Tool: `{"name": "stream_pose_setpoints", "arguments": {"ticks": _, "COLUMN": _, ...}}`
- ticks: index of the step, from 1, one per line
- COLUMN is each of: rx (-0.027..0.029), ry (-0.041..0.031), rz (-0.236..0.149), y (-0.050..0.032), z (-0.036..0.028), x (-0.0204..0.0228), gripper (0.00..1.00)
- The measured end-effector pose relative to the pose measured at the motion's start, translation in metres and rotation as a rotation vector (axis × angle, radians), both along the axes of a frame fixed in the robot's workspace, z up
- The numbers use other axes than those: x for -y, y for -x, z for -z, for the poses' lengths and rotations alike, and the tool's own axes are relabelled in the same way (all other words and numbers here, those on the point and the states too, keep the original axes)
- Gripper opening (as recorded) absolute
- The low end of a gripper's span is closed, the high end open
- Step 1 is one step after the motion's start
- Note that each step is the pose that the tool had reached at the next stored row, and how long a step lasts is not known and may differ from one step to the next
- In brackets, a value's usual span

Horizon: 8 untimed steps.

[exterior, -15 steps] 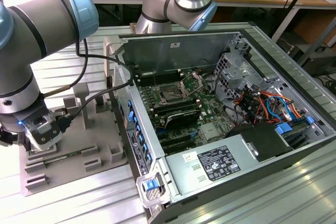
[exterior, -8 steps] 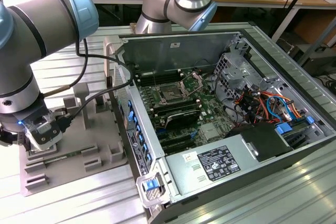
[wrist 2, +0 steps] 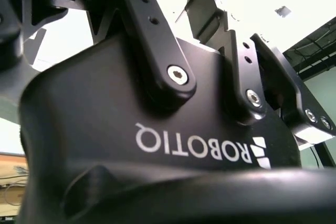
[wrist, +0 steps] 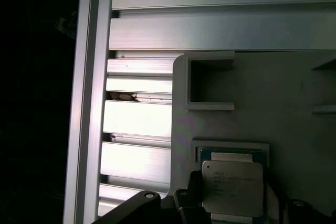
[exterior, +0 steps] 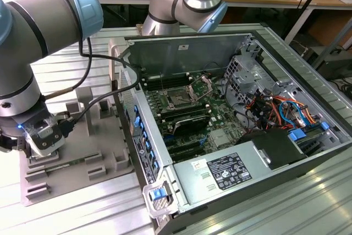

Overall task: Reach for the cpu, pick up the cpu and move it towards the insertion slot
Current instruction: 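Pick up the cpu and move it towards the insertion slot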

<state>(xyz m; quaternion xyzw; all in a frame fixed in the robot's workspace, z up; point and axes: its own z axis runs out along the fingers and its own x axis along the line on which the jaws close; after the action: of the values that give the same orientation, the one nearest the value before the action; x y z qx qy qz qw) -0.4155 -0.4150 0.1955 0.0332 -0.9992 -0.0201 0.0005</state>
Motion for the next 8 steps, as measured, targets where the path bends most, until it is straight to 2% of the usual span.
{"name": "stream_pose_setpoints", "arguments": {"ticks": 8, "rx": 0.0000, "ry": 0.0000, "rz": 0.000, "y": 0.0000, "z": -0.0021, "x": 0.0000, "gripper": 0.55}}
